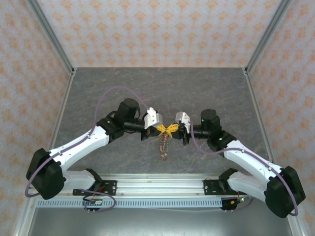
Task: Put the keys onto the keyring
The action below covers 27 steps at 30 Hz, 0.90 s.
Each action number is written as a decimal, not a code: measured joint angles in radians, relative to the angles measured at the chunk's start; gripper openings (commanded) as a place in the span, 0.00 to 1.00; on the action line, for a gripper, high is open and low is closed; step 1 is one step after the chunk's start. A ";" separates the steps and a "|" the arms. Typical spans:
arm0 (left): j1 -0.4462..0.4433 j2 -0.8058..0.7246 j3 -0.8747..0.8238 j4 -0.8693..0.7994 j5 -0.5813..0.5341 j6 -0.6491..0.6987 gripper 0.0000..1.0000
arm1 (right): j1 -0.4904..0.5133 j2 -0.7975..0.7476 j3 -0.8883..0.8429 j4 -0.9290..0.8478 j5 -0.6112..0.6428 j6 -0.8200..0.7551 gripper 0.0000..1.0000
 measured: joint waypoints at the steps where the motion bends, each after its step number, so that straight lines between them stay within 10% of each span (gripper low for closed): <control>1: 0.002 -0.002 0.000 0.005 0.002 -0.003 0.00 | -0.001 0.000 0.000 0.006 -0.005 0.007 0.00; 5: 0.001 -0.005 0.000 0.000 -0.006 -0.001 0.17 | -0.003 0.000 0.008 -0.007 -0.008 0.010 0.00; 27: -0.048 -0.006 0.093 -0.184 -0.175 0.100 0.24 | -0.003 0.002 0.082 -0.209 0.022 -0.107 0.00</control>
